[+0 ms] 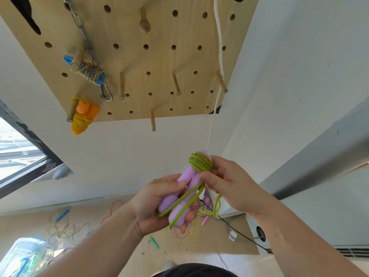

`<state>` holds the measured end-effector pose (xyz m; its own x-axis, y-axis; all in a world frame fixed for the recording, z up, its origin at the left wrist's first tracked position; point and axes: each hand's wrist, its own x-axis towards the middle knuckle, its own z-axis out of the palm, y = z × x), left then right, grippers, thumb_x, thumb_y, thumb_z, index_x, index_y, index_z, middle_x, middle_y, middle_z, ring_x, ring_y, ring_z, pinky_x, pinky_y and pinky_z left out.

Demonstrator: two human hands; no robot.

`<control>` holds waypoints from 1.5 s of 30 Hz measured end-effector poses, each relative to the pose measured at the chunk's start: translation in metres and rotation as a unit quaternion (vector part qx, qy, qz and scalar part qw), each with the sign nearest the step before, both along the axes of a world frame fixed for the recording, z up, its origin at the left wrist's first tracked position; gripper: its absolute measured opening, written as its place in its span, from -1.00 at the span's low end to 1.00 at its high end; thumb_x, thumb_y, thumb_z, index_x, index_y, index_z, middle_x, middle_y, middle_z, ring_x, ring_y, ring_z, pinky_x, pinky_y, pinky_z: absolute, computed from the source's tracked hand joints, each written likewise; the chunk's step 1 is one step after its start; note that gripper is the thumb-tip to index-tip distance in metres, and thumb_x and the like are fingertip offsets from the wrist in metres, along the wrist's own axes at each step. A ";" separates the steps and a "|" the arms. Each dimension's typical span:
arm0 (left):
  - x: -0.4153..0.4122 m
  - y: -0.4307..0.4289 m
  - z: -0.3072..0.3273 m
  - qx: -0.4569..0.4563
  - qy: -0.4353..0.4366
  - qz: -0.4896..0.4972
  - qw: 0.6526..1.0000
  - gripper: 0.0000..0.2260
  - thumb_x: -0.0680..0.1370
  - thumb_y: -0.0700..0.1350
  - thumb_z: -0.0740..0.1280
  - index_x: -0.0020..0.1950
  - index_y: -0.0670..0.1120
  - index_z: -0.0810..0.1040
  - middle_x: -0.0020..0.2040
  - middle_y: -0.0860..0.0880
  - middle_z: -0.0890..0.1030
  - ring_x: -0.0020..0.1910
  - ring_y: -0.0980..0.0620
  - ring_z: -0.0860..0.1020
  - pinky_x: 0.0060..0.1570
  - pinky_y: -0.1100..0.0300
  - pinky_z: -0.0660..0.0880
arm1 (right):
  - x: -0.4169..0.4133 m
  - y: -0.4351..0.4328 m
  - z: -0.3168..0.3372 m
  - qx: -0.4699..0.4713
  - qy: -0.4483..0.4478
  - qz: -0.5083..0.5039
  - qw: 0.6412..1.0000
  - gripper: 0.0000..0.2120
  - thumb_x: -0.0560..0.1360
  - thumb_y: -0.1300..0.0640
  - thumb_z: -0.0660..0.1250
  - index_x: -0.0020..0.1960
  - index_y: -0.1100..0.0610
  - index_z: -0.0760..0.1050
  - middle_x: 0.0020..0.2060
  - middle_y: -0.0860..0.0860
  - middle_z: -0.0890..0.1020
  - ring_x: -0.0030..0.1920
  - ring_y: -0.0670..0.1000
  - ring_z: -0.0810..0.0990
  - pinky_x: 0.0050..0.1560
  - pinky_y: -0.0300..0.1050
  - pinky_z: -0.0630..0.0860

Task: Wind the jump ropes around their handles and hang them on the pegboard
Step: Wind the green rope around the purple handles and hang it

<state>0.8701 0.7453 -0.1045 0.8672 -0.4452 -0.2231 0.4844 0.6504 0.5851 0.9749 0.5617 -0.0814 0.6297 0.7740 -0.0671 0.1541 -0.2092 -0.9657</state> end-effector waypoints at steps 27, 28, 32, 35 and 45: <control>0.013 -0.016 -0.003 0.665 -0.109 0.231 0.701 -0.88 0.32 -0.15 0.34 -0.23 -0.08 0.41 -0.38 -0.03 0.44 -0.39 0.07 0.33 -0.37 0.20 0.28 | -0.023 0.018 -0.007 0.029 0.014 -0.152 0.988 -0.86 0.64 0.07 0.30 0.16 -0.04 0.60 -0.41 -0.12 0.55 -0.40 -0.13 0.41 -0.25 -0.17 0.34; 0.013 -0.013 -0.001 0.640 -0.099 0.235 0.725 -0.87 0.29 -0.12 0.32 -0.22 -0.13 0.45 -0.34 -0.15 0.47 -0.39 0.07 0.32 -0.36 0.17 0.29 | -0.021 0.015 -0.006 0.038 0.017 -0.129 0.991 -0.80 0.63 0.05 0.27 0.20 -0.07 0.60 -0.41 -0.09 0.50 -0.37 -0.08 0.38 -0.23 -0.14 0.33; 0.012 -0.011 0.009 0.514 -0.052 0.195 0.834 -0.74 0.26 -0.20 0.34 -0.10 -0.26 0.54 -0.24 -0.36 0.54 -0.37 -0.04 0.47 -0.34 0.04 0.39 | -0.016 0.007 0.002 0.060 0.044 -0.089 0.993 -0.65 0.61 0.12 0.32 0.37 -0.10 0.51 -0.38 0.02 0.50 -0.31 -0.09 0.43 -0.17 -0.27 0.38; 0.010 -0.015 0.010 0.389 -0.040 0.165 0.905 -0.71 0.26 -0.30 0.35 -0.04 -0.33 0.53 -0.29 -0.28 0.55 -0.32 -0.17 0.54 -0.25 -0.09 0.45 | -0.013 0.005 0.011 0.040 0.075 -0.098 0.992 -0.50 0.58 0.16 0.37 0.50 -0.03 0.39 -0.38 0.05 0.58 -0.32 -0.02 0.41 -0.21 -0.26 0.39; 0.010 -0.013 0.013 0.264 -0.018 0.108 0.958 -0.74 0.26 -0.32 0.37 -0.06 -0.29 0.52 -0.28 -0.29 0.51 -0.34 -0.17 0.51 -0.32 0.05 0.44 | -0.009 -0.003 0.027 -0.032 0.078 -0.060 0.995 -0.68 0.47 -0.09 0.39 0.04 0.14 0.65 -0.54 -0.01 0.36 -0.47 -0.03 0.27 -0.38 -0.16 0.21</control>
